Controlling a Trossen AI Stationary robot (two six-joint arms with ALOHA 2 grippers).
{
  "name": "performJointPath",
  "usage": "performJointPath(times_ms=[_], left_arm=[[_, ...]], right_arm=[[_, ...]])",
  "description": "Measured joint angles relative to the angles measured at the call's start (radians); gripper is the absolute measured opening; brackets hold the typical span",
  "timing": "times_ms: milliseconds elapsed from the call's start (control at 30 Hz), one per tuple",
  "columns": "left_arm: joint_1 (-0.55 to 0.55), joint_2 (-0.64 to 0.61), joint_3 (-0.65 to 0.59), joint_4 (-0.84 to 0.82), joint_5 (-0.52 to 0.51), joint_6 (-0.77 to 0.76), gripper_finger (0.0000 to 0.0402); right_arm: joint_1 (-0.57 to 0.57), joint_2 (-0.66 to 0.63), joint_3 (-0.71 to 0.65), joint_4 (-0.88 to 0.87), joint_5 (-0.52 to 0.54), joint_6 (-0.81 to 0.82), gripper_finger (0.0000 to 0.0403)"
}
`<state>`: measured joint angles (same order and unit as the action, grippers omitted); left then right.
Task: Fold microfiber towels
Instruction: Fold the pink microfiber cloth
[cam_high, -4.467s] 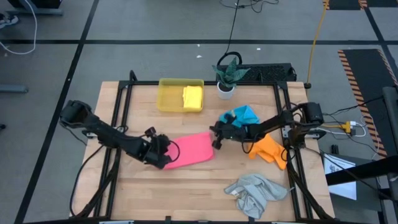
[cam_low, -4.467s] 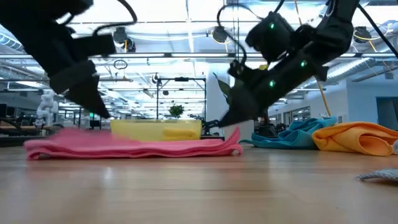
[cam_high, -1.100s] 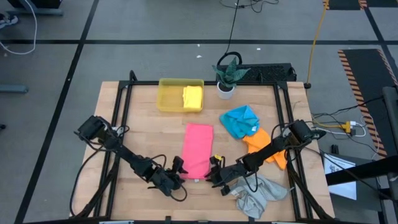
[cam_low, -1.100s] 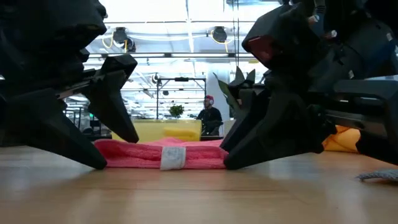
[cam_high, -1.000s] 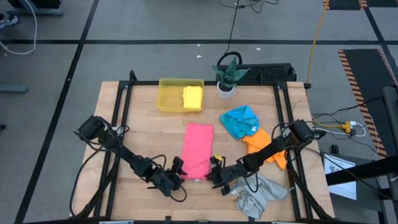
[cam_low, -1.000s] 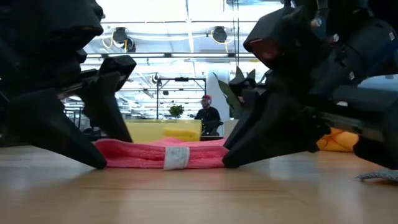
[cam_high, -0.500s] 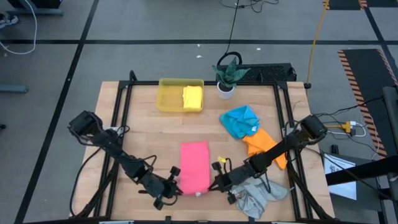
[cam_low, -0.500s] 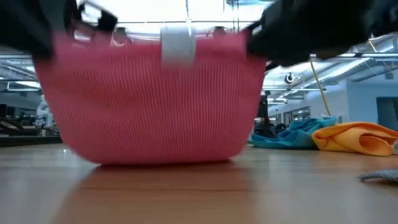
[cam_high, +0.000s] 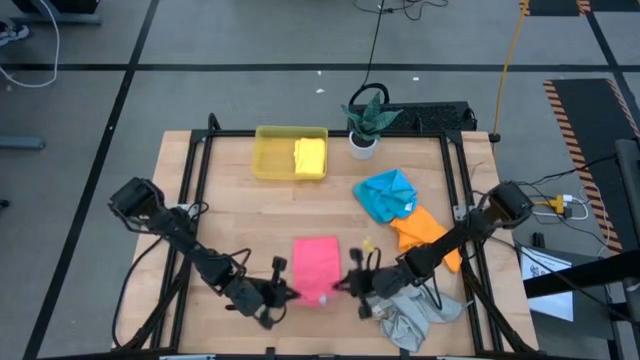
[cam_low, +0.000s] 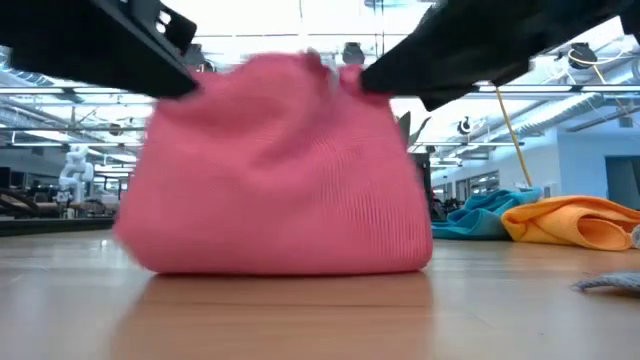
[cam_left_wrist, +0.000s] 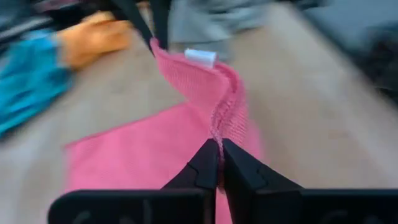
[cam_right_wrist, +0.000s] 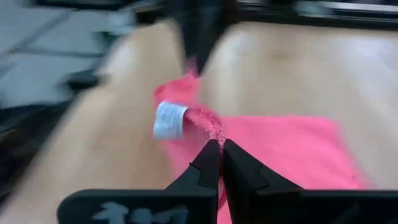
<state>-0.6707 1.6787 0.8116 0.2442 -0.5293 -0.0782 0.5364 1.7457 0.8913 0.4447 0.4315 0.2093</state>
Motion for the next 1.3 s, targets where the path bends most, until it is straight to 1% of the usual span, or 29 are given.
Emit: performJointPath(times_ms=[33, 100, 167, 267, 367, 467, 533, 600, 733, 833, 900, 933, 1000, 1067, 1100, 1200, 1300], left_arm=[[0.011, -0.001, 0.000, -0.006, -0.052, -0.018, 0.0021], [0.033, -0.013, 0.000, -0.043, -0.122, -0.041, 0.0016], [0.062, -0.023, 0.000, -0.088, -0.138, -0.064, 0.0007], [0.113, -0.031, 0.000, -0.143, -0.149, -0.119, 0.0011], [0.165, -0.030, 0.000, -0.226, -0.150, -0.180, 0.0018], [0.203, -0.028, 0.000, -0.339, -0.141, -0.268, 0.0010], [0.215, -0.028, 0.000, -0.383, -0.139, -0.311, 0.0006], [0.218, -0.028, 0.000, -0.387, -0.139, -0.317, 0.0010], [0.218, -0.028, 0.000, -0.356, -0.137, -0.288, 0.0020], [0.214, -0.034, 0.000, -0.326, -0.134, -0.269, 0.0011], [0.201, -0.052, 0.000, -0.308, -0.110, -0.260, 0.0006], [0.196, -0.061, 0.000, -0.294, -0.082, -0.260, 0.0007], [0.187, -0.084, 0.001, -0.296, -0.029, -0.260, 0.0013], [0.183, -0.110, 0.000, -0.293, -0.022, -0.270, 0.0018], [0.185, -0.121, 0.002, -0.294, -0.030, -0.272, 0.0017], [0.204, -0.137, 0.001, -0.328, -0.078, -0.268, 0.0006], [0.244, -0.135, 0.001, -0.358, -0.089, -0.278, 0.0011]], right_arm=[[-0.007, -0.008, 0.000, -0.024, 0.045, 0.021, 0.0001], [-0.023, -0.020, 0.000, -0.060, 0.090, 0.047, 0.0001], [-0.047, -0.021, 0.000, -0.075, 0.095, 0.073, 0.0001], [-0.081, -0.013, 0.001, -0.111, 0.098, 0.101, 0.0001], [-0.102, -0.012, 0.000, -0.166, 0.172, 0.118, 0.0001], [-0.116, -0.012, 0.001, -0.189, 0.242, 0.120, 0.0000], [-0.125, -0.012, 0.001, -0.188, 0.246, 0.120, 0.0000], [-0.134, -0.012, 0.001, -0.197, 0.246, 0.120, 0.0000], [-0.151, -0.012, 0.001, -0.217, 0.248, 0.120, 0.0000], [-0.152, -0.012, 0.001, -0.221, 0.248, 0.114, 0.0000], [-0.143, -0.016, 0.001, -0.221, 0.244, 0.111, 0.0000], [-0.137, -0.019, 0.001, -0.221, 0.222, 0.109, 0.0000], [-0.127, -0.030, 0.001, -0.216, 0.141, 0.091, 0.0000], [-0.121, -0.031, 0.001, -0.192, 0.101, 0.082, 0.0000], [-0.121, -0.031, 0.001, -0.182, 0.107, 0.078, 0.0000], [-0.146, -0.028, 0.001, -0.163, 0.187, 0.074, 0.0000], [-0.184, -0.019, 0.000, -0.177, 0.238, 0.094, 0.0000]])
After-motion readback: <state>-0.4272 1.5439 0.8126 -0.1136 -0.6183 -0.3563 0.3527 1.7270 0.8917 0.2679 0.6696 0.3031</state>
